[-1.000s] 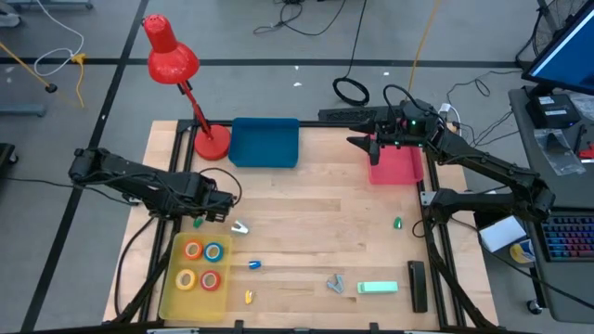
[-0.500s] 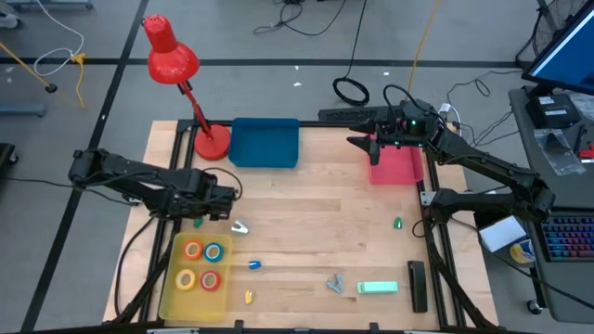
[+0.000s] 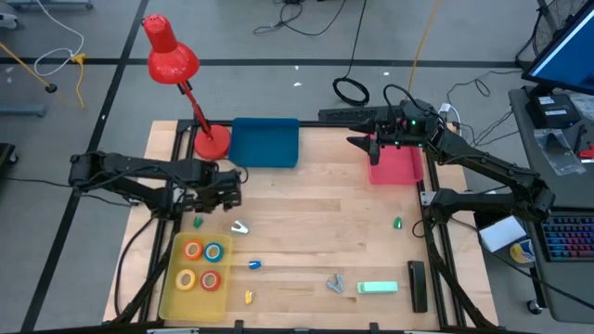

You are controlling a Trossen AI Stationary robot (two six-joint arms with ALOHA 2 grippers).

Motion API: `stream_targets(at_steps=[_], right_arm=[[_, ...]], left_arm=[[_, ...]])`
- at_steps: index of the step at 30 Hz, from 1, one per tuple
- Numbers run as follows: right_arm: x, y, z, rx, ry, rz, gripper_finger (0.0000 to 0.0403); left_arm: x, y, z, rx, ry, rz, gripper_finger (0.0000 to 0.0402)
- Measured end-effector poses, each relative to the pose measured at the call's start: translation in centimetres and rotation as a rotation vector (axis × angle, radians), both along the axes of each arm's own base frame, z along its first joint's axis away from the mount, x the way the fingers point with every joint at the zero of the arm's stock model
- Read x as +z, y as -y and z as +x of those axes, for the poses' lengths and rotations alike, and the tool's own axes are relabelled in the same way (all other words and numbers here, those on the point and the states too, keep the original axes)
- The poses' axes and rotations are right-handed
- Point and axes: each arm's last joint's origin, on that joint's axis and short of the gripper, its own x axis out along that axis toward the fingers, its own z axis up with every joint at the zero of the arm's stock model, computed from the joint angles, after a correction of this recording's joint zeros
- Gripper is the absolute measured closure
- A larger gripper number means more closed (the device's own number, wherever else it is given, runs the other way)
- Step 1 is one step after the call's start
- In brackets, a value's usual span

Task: Pick and place Stapler, Stapler remover, tape
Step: Put the left green stapler into the blue bin

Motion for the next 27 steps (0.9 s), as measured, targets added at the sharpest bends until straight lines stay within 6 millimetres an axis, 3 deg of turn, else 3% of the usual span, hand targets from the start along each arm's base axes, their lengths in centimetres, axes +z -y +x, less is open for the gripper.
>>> stream_targets(at_steps=[9, 14, 18, 22, 27], right_arm=[[0.0, 0.0, 0.0, -0.004, -0.001, -0.001, 0.0206], [0.0, 0.0, 0.0, -0.004, 0.000, -0.001, 0.0206], [0.0, 0.0, 0.0, -0.004, -0.002, -0.007, 0.0206], [0.0, 0.1, 0.0, -0.002, -0.003, -0.031, 0.0206], [0.0, 0.1, 0.0, -0.002, -0.003, -0.030, 0.0206]], left_arm=[[0.3, -2.8, 2.8, -0.002, 0.284, 0.218, 0.0158], [-1.1, -4.7, 2.5, -0.062, 0.195, 0.218, 0.0158], [-2.3, -6.0, 2.5, -0.115, 0.178, 0.107, 0.0158], [-2.6, -5.8, 1.8, -0.154, 0.093, -0.011, 0.0158], [-2.1, -4.5, -0.7, -0.179, -0.159, -0.174, 0.0158]])
